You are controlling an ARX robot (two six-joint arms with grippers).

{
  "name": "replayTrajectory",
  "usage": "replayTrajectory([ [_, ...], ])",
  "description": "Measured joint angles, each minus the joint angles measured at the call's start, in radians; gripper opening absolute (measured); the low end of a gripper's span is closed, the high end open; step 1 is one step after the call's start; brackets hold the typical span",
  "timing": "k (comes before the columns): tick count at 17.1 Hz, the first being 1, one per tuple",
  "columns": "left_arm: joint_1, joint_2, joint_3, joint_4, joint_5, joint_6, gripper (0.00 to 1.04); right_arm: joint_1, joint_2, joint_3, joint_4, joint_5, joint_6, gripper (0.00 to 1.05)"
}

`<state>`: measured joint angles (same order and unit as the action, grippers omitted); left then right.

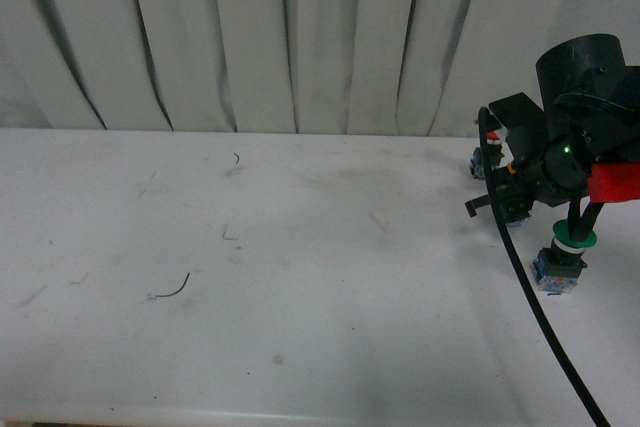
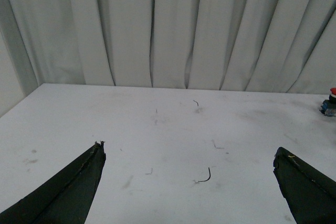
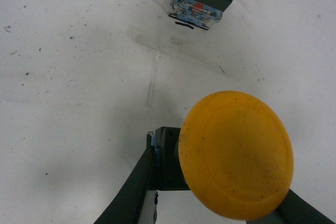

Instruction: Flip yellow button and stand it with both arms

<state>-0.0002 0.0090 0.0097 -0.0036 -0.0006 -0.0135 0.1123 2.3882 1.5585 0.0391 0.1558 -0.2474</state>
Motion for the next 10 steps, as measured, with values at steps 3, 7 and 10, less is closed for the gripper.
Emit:
replayTrajectory([
  [3, 0.000, 0.000, 0.000, 0.000, 0.000, 0.000, 0.98, 0.000, 0.000, 0.000, 0.007, 0.009, 0.004, 0.36],
  [7, 0.000, 0.000, 0.000, 0.000, 0.000, 0.000, 0.98, -0.001, 0.001, -0.001, 0.011, 0.019, 0.012, 0.36],
  [10, 0.000, 0.000, 0.000, 0.000, 0.000, 0.000, 0.98, -0.001, 0.001, -0.002, 0.013, 0.023, 0.015, 0.36],
])
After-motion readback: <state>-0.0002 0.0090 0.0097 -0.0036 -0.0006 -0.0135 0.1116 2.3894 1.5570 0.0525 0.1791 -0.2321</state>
